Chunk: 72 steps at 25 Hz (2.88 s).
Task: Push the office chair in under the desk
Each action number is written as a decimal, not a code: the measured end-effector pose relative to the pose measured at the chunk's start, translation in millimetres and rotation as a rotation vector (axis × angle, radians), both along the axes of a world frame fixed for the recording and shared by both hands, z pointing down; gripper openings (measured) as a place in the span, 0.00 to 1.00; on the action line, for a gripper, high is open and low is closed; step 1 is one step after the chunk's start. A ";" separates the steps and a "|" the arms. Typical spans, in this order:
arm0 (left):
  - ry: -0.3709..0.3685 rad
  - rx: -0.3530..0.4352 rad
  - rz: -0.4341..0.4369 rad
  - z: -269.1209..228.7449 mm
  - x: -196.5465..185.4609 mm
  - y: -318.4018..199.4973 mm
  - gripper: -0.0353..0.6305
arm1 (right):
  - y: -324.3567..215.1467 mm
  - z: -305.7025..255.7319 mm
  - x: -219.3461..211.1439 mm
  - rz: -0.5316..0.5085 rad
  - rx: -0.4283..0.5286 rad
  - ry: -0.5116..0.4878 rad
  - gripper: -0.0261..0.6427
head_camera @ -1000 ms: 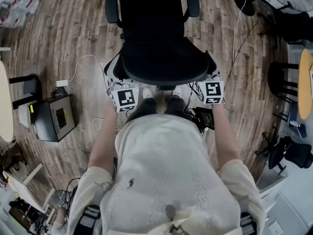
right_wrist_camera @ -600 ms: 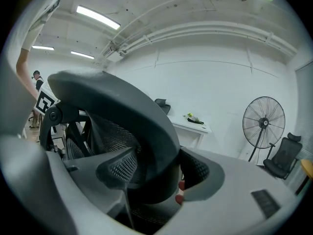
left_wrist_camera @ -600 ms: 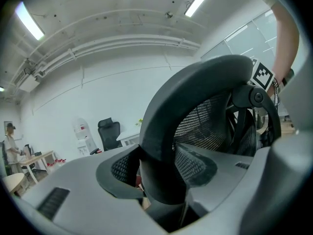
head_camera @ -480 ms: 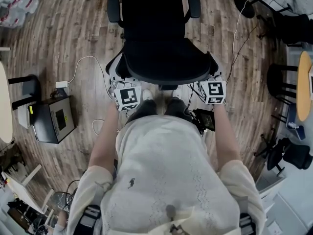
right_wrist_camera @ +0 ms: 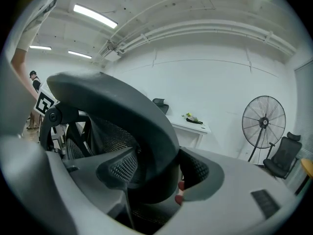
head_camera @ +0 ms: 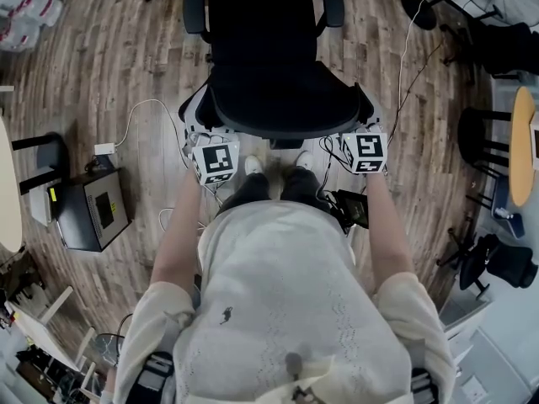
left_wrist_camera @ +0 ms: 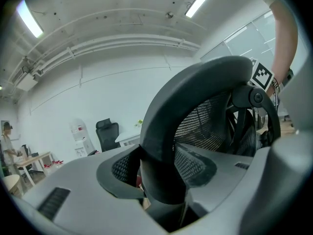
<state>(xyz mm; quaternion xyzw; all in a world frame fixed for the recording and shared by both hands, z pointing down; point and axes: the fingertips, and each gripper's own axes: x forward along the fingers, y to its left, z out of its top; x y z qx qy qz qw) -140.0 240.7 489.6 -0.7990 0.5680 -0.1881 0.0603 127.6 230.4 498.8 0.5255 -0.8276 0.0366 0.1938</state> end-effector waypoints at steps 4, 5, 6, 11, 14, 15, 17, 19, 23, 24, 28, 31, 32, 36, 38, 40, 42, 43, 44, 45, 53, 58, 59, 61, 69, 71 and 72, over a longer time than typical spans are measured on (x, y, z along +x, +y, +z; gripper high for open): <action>0.000 0.001 0.005 -0.3 0.2 -9.1 0.41 | -8.0 1.1 -0.2 0.004 0.001 0.002 0.46; 0.002 -0.002 0.007 -0.3 -0.3 -10.2 0.41 | -8.9 1.4 -0.8 0.006 0.001 0.003 0.46; 0.005 -0.004 0.011 -0.4 -1.2 -10.8 0.41 | -9.3 1.4 -1.6 0.007 0.001 0.005 0.46; 0.003 -0.003 0.014 -1.9 -4.7 -17.0 0.41 | -14.6 0.4 -4.7 0.015 0.002 0.009 0.46; 0.002 -0.001 0.018 0.9 -5.8 -22.4 0.41 | -19.0 3.6 -5.8 0.018 0.002 0.006 0.46; 0.002 -0.001 0.020 1.6 -7.5 -24.2 0.41 | -20.1 4.2 -7.4 0.021 0.002 0.005 0.46; 0.005 -0.004 0.024 2.0 -11.0 -29.0 0.41 | -23.9 4.5 -10.9 0.026 0.001 0.006 0.46; 0.004 -0.007 0.026 2.6 -12.3 -34.9 0.41 | -29.2 4.9 -11.9 0.027 -0.002 0.006 0.46; -0.001 -0.006 0.027 3.3 -7.2 -49.6 0.41 | -42.7 5.6 -7.4 0.028 0.001 0.003 0.45; -0.002 -0.005 0.027 3.6 -6.2 -53.1 0.41 | -45.8 5.8 -6.4 0.028 0.003 0.004 0.45; -0.002 -0.006 0.032 6.3 -5.8 -66.1 0.41 | -57.6 7.4 -5.8 0.033 0.011 0.007 0.45; -0.003 -0.007 0.032 7.4 -3.6 -77.0 0.41 | -67.5 8.2 -3.8 0.036 0.012 0.010 0.45; -0.004 -0.007 0.034 7.4 -2.3 -80.9 0.41 | -71.0 8.3 -2.4 0.037 0.011 0.009 0.45; -0.006 -0.002 0.037 5.3 -2.4 -97.3 0.41 | -86.4 6.4 -2.2 0.042 0.013 0.007 0.45; -0.007 -0.004 0.038 4.6 -2.6 -103.4 0.41 | -91.6 4.9 -2.5 0.044 0.014 0.008 0.45; -0.010 0.002 0.041 3.9 -3.3 -109.1 0.41 | -96.5 5.6 -3.6 0.044 0.012 0.008 0.45; -0.011 0.007 0.042 5.0 -3.2 -116.5 0.41 | -103.5 7.4 -3.6 0.045 0.013 0.008 0.45; -0.010 0.004 0.042 6.6 -3.1 -120.4 0.41 | -107.3 8.0 -3.1 0.046 0.012 0.009 0.45; -0.009 0.001 0.043 7.6 -3.3 -124.2 0.41 | -110.8 8.3 -3.2 0.047 0.012 0.010 0.45; -0.008 0.004 0.045 7.2 -3.7 -127.7 0.41 | -114.0 8.7 -3.9 0.047 0.011 0.010 0.45; -0.008 0.009 0.043 11.1 -3.6 -145.0 0.41 | -131.4 12.2 -3.7 0.045 0.013 0.009 0.45; -0.008 0.010 0.044 10.0 3.1 -142.0 0.41 | -127.7 11.9 3.1 0.045 0.010 0.008 0.45; -0.009 0.011 0.044 10.1 3.6 -141.8 0.41 | -127.5 11.9 3.6 0.045 0.012 0.009 0.45; -0.008 0.012 0.044 11.1 3.7 -142.6 0.41 | -128.4 12.4 3.3 0.046 0.016 0.010 0.45; -0.011 0.010 0.045 9.2 2.3 -147.1 0.41 | -132.1 11.1 2.2 0.051 0.015 0.019 0.45; -0.010 0.011 0.045 9.7 0.5 -150.0 0.41 | -134.9 11.5 0.2 0.053 0.015 0.019 0.45; -0.010 0.011 0.046 10.1 0.2 -151.9 0.41 | -136.6 12.2 0.0 0.054 0.014 0.020 0.45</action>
